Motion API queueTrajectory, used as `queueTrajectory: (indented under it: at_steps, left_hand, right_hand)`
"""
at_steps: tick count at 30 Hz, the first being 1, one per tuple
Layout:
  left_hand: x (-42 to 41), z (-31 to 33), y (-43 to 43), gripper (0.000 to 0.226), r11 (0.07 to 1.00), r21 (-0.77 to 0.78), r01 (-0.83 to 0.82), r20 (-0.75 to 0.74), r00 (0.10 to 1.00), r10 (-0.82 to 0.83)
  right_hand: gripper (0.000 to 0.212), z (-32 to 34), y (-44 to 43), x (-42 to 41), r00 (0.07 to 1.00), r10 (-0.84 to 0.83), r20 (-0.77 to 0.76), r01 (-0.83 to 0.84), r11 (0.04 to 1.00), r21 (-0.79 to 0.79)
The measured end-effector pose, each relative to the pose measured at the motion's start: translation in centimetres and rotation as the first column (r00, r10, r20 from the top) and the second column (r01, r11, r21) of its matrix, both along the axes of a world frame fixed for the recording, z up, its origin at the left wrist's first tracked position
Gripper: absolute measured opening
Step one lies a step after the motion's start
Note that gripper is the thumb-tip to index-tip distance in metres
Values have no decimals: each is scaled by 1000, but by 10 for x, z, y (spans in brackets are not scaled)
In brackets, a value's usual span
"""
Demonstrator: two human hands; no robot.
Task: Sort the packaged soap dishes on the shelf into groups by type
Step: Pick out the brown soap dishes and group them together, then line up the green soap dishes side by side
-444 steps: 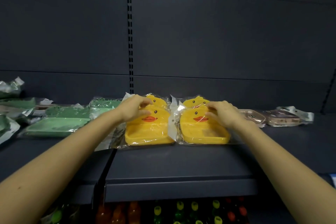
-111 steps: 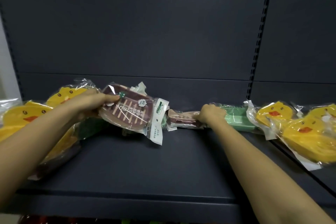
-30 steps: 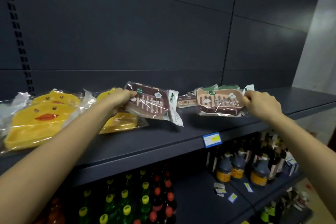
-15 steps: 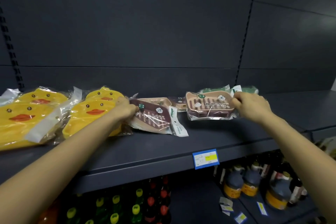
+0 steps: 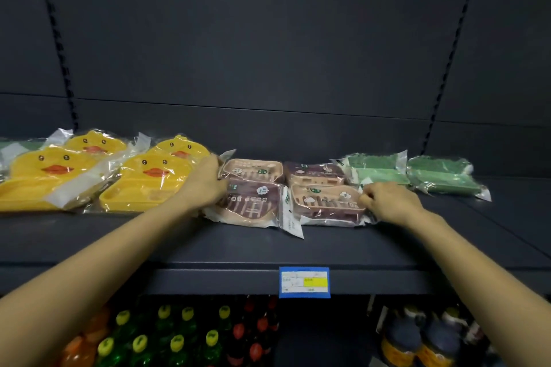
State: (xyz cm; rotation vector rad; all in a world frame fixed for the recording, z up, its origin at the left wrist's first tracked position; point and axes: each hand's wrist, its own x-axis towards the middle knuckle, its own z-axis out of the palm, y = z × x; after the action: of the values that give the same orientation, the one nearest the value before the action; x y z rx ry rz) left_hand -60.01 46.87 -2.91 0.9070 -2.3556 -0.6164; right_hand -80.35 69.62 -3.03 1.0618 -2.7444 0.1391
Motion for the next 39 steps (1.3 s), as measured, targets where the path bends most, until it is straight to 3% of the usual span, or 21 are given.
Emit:
queueTrajectory:
  at_steps: [4, 6, 11, 17, 22, 31, 39]
  left_hand:
    - [14, 5, 1, 38, 990, -110, -87, -34, 996, 83]
    - [25, 7, 4, 39, 979, -164, -124, -42, 992, 118]
    - [64, 12, 6, 43, 943, -250, -219, -45, 976, 215]
    - [135, 12, 7, 40, 883, -288, -370, -17, 924, 382]
    - [214, 8, 9, 38, 815, -279, -507, 20, 846, 533]
    - [345, 24, -19, 40, 709, -335, -621, 80, 731, 678]
    - [469, 32, -78, 41, 680, -390, -620, 168, 679, 715]
  right_hand:
    - [40, 13, -5, -3, 996, 7, -87, 4, 991, 132]
    - [35, 26, -10, 1, 992, 12, -127, 8, 988, 154]
    - [15, 47, -43, 29, 955, 262, -136, -262, 965, 15]
    - [18, 46, -106, 96, 799, 589, -121, -600, 793, -103]
    - [19, 38, -155, 159, 650, 753, -100, -759, 639, -120]
    - [22, 37, -235, 280, 464, 881, -90, -884, 455, -110]
    - [20, 34, -319, 407, 440, 897, -49, -886, 425, -188]
